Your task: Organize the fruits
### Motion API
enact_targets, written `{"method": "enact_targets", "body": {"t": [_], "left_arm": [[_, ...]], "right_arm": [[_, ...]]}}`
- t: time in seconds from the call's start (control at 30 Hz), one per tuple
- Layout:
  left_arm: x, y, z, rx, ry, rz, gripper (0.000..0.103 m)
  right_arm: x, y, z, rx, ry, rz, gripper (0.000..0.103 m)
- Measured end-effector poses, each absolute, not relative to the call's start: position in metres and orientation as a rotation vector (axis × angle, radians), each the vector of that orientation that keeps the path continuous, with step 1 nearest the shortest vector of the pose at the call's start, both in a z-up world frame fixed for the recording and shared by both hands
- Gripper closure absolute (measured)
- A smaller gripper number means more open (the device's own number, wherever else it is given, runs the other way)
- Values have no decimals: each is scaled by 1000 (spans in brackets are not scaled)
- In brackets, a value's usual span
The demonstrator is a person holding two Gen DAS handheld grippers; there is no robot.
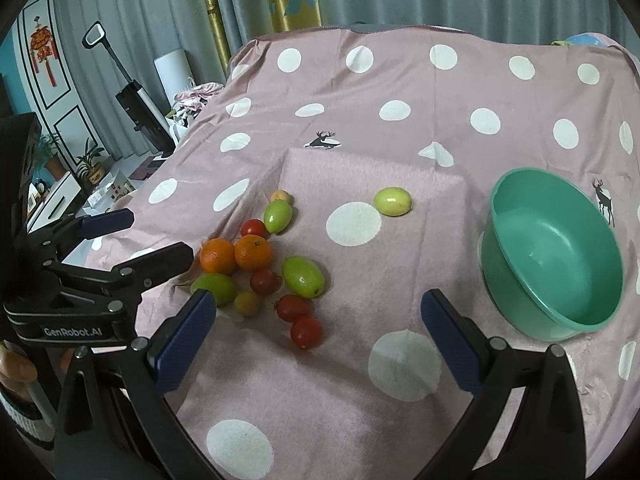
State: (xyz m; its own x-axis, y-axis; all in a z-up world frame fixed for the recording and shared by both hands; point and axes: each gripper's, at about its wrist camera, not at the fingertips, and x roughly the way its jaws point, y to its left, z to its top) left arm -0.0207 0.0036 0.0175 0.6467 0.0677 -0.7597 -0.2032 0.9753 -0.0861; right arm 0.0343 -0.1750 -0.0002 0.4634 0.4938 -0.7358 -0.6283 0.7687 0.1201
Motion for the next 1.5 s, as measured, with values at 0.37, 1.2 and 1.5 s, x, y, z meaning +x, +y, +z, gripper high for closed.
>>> {"method": "enact_targets", "body": {"t": [0.37,1.2,1.5], "left_arm": [[-17,58,-3,-666,852,-262,1],[-18,15,-27,-187,939,-125,13],[12,-14,-39,-113,1025,-244,34]], "right_arm": [[42,-177,-10,-160,881,674,0],[51,-180,-59,-96,1033,792,21],[60,-173,-81,-96,1139,825,39]]}}
